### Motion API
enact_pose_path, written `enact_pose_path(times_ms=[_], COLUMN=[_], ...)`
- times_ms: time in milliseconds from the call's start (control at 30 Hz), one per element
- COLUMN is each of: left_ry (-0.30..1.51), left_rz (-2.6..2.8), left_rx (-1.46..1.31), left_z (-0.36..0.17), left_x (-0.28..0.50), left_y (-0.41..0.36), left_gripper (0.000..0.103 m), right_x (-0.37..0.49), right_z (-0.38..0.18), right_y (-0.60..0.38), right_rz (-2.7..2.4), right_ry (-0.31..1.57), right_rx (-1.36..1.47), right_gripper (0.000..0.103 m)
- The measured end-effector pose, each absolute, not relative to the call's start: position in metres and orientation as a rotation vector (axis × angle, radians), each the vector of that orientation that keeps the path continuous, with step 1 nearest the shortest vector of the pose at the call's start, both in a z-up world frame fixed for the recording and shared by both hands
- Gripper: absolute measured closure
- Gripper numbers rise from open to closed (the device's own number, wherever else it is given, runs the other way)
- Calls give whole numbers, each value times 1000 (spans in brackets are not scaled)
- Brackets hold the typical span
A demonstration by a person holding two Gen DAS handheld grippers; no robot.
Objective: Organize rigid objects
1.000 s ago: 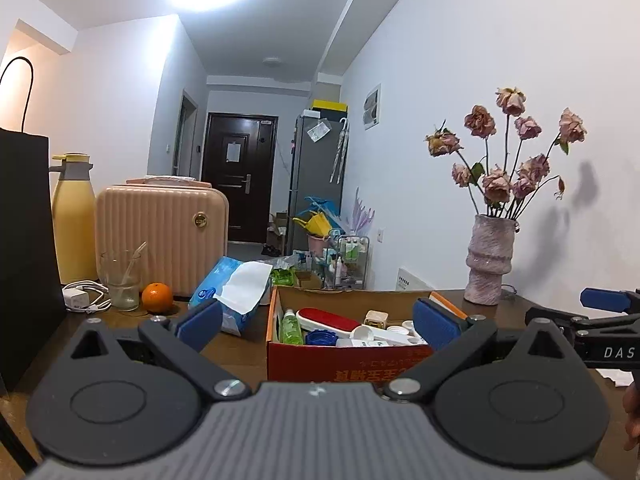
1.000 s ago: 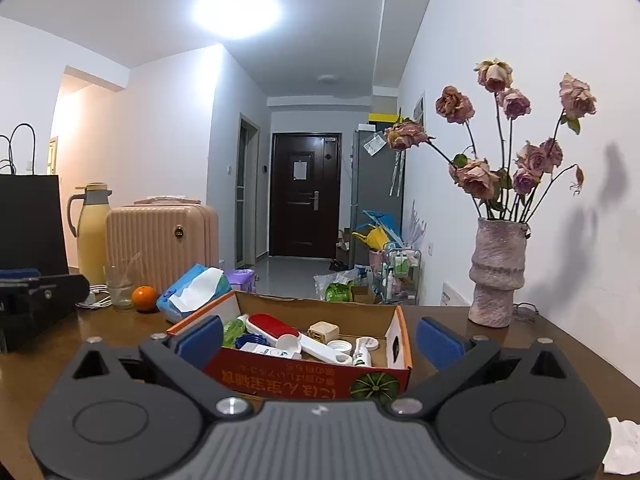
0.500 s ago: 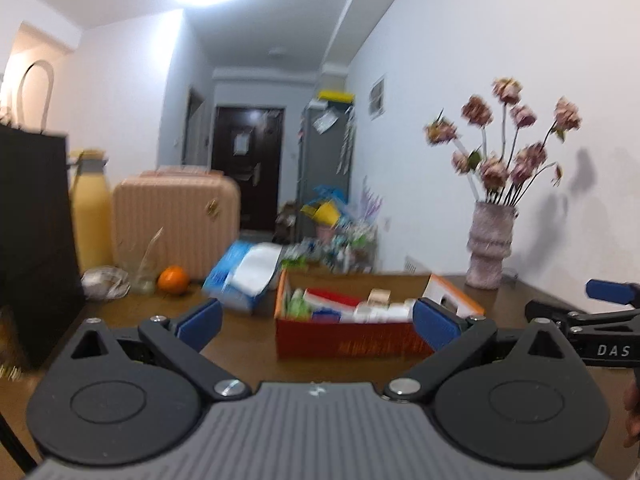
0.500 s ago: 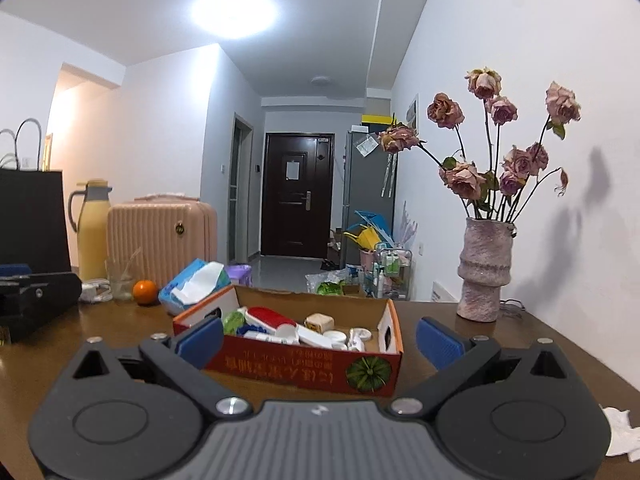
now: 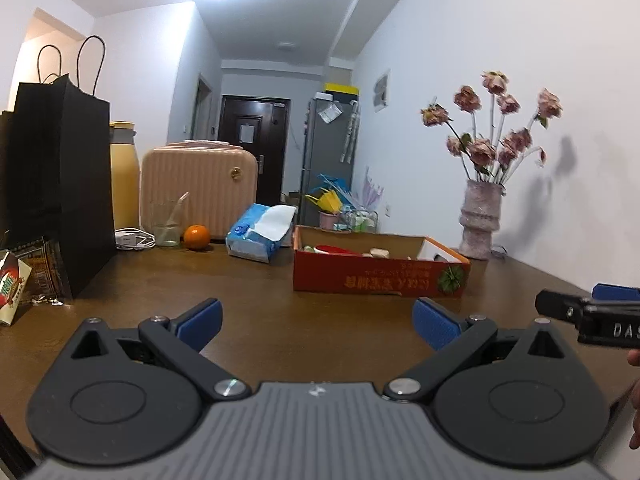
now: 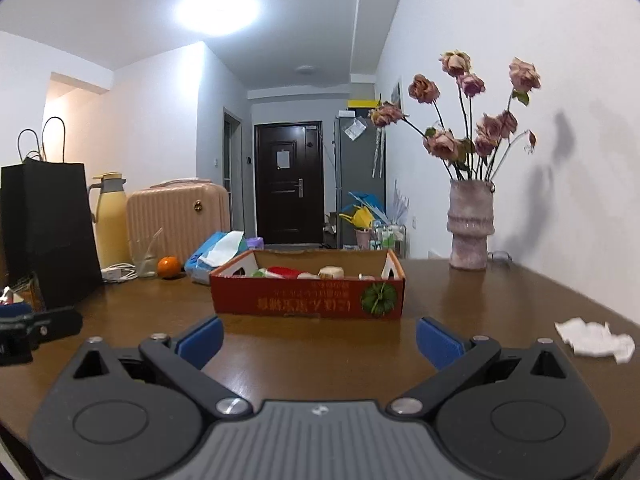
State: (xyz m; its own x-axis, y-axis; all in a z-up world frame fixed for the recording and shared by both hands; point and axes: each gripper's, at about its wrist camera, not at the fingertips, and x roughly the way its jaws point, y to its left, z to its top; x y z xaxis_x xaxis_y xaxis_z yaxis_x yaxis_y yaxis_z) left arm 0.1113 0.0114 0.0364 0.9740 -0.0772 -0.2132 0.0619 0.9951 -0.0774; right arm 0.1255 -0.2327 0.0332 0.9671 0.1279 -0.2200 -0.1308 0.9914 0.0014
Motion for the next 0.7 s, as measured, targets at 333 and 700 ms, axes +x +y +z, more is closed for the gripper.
enact_pose_path(times_ms=[333, 700], left_ry=[89, 100], left_rz=[-91, -125], left_rx=[2, 19], left_z=[61, 60], left_x=[78, 77], left_y=[0, -5], left_gripper=[0, 0], right_x=[70, 73], right_z=[29, 35], right_y=[-222, -224], right_rz=[155, 126], right_ry=[257, 249], right_rx=[28, 19], right_gripper=[0, 0])
